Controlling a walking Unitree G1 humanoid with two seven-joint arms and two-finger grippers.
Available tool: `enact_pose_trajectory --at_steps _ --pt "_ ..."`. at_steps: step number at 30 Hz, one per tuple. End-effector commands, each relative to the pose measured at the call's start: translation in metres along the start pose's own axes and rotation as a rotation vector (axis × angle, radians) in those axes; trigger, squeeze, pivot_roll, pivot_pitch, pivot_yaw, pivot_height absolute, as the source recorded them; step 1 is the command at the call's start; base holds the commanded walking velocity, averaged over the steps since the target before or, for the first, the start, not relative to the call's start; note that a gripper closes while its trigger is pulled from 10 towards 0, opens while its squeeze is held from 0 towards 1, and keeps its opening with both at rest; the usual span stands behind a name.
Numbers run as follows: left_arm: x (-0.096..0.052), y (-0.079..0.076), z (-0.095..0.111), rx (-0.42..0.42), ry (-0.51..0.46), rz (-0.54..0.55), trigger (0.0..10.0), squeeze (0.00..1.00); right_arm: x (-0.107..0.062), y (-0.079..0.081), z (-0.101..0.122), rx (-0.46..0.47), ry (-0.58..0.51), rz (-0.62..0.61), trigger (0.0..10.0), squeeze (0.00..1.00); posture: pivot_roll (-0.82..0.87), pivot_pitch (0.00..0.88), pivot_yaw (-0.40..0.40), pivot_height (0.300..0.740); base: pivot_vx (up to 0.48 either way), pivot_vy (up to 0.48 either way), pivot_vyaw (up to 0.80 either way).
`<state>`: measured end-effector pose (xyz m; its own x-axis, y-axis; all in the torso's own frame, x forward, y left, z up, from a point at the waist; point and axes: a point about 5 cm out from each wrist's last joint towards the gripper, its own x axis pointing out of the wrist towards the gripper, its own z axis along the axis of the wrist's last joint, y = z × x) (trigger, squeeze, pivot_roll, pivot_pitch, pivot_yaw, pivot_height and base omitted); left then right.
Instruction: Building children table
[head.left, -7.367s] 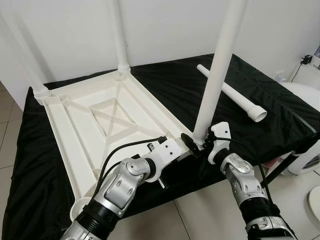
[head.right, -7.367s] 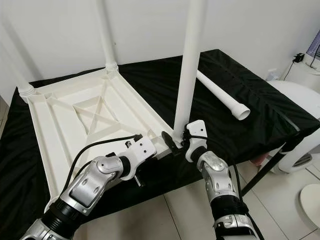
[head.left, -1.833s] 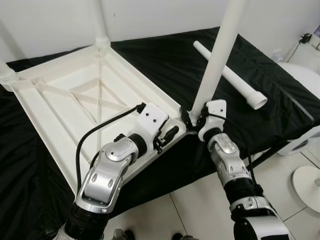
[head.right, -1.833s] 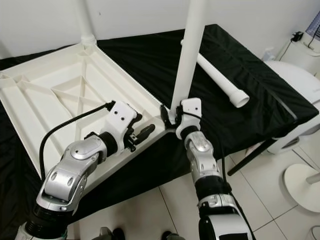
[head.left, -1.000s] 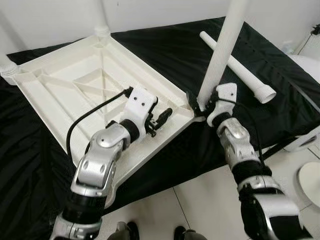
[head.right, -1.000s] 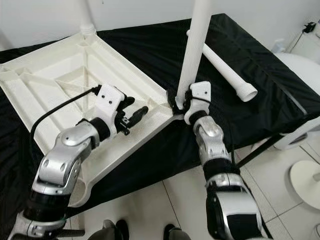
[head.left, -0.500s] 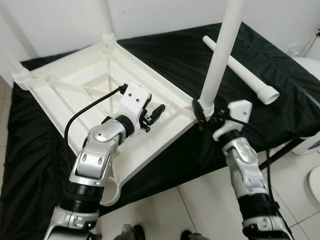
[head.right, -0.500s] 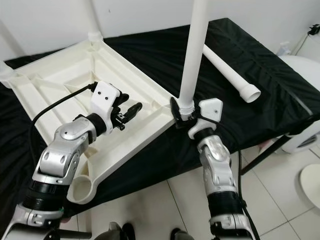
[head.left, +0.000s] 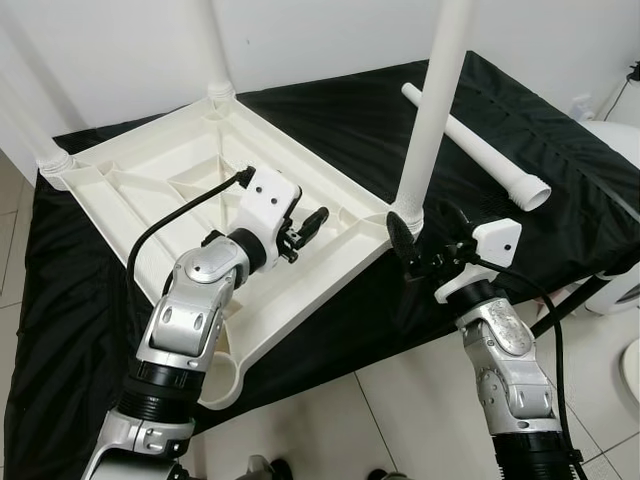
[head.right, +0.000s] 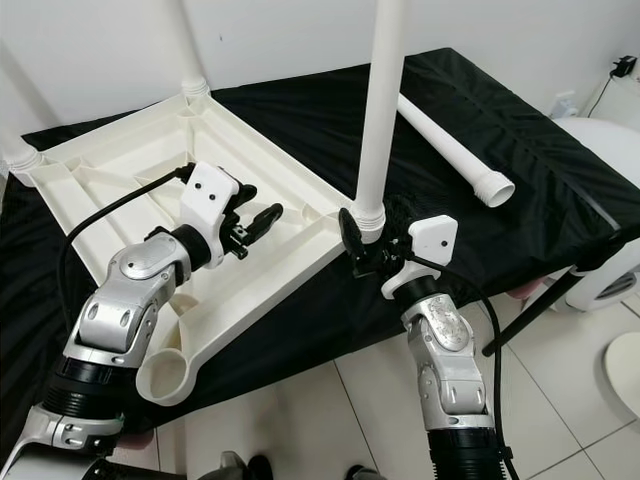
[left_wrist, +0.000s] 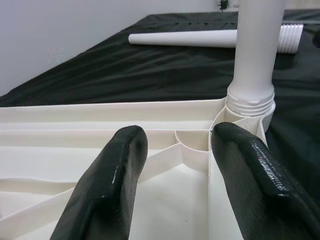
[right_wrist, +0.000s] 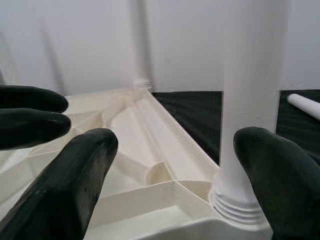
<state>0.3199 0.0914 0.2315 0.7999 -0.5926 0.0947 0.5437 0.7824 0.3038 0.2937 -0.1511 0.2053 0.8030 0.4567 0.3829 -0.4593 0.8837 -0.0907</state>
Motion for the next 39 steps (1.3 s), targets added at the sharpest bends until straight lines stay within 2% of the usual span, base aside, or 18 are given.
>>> enact_pose_trajectory --at_steps 1,8,17,20,26,28,39 --pt "-0.005 0.007 0.001 0.030 0.004 0.169 10.0 0.00 0.002 0.004 -0.004 0.033 0.032 0.069 10.0 0.00 -0.09 0.108 0.032 0.740 0.000 0.000 0.00" --pt "-0.010 0.009 -0.002 0.025 0.017 0.233 10.0 0.00 0.006 0.001 -0.007 0.044 0.067 0.112 10.0 0.00 -0.05 0.115 0.005 0.740 0.000 0.000 0.00" --pt "-0.026 0.012 -0.006 0.030 0.033 0.284 10.0 0.00 0.010 -0.018 -0.016 0.032 0.162 0.219 10.0 0.00 -0.02 0.135 -0.012 0.740 0.000 0.000 0.00" --pt "-0.029 0.015 -0.001 0.041 0.024 0.274 10.0 0.00 0.011 -0.025 -0.017 0.012 0.192 0.249 10.0 0.00 -0.03 0.152 -0.008 0.740 0.000 0.000 0.00" --pt "-0.028 0.013 0.009 0.052 0.003 0.261 10.0 0.00 0.011 -0.030 -0.017 0.001 0.224 0.301 10.0 0.00 -0.03 0.188 -0.007 0.740 0.000 0.000 0.00" --pt "-0.029 0.011 0.017 0.055 -0.015 0.261 10.0 0.00 0.014 -0.035 -0.015 0.006 0.247 0.342 10.0 0.00 -0.03 0.211 -0.007 0.740 0.000 0.000 0.00" --pt "-0.035 0.009 0.029 0.059 -0.023 0.264 10.0 0.00 0.026 -0.043 -0.011 -0.017 0.272 0.430 10.0 0.00 -0.01 0.254 -0.004 0.740 0.000 0.000 0.00"
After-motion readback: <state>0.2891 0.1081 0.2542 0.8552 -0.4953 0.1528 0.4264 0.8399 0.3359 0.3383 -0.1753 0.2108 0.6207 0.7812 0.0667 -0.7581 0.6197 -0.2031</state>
